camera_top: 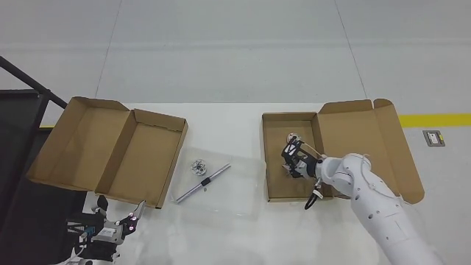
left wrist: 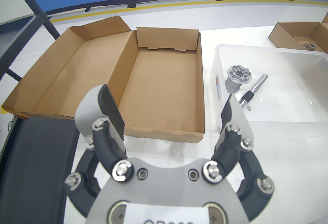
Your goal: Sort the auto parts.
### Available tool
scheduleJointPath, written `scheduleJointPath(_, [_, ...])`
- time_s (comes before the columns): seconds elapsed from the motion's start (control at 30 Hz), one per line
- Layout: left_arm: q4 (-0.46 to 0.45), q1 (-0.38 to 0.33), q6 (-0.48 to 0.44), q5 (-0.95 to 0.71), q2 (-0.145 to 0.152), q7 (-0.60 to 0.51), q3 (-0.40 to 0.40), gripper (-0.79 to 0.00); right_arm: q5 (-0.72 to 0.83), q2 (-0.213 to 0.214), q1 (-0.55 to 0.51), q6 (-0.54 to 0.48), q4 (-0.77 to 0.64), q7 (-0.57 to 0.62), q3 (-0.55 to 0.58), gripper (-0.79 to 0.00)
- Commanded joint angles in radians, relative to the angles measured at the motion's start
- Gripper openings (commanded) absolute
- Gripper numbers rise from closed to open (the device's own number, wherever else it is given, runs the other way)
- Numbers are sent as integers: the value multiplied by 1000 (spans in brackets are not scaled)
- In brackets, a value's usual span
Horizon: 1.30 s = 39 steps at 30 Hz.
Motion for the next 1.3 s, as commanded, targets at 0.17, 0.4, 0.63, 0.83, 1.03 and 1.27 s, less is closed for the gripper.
scheduleJointPath(0.17, [0, 0, 0, 0, 0, 0, 0, 0, -7, 11, -22, -4, -31, 7, 20, -480])
scheduleJointPath(0.4, [0, 0, 0, 0, 0, 0, 0, 0, -25, 23, -51, 11, -83, -10, 45, -474])
scheduleJointPath(0.63, [0, 0, 0, 0, 0, 0, 0, 0, -126, 56, -161, 56, -344, -82, 110, -422])
scheduleJointPath(0.83, [0, -1, -7, -1, 0, -3, 2, 0, -327, 89, -323, 116, -682, -205, 174, -43])
scheduleJointPath(1.03, [-14, 1, -44, 61, 1, 3, -1, 0, -573, 108, -432, 122, -885, -361, 156, 0])
scheduleJointPath(1.27, [-100, -1, -154, 214, 14, -32, -33, 0, -858, 133, -525, 101, -1025, -534, 118, 0])
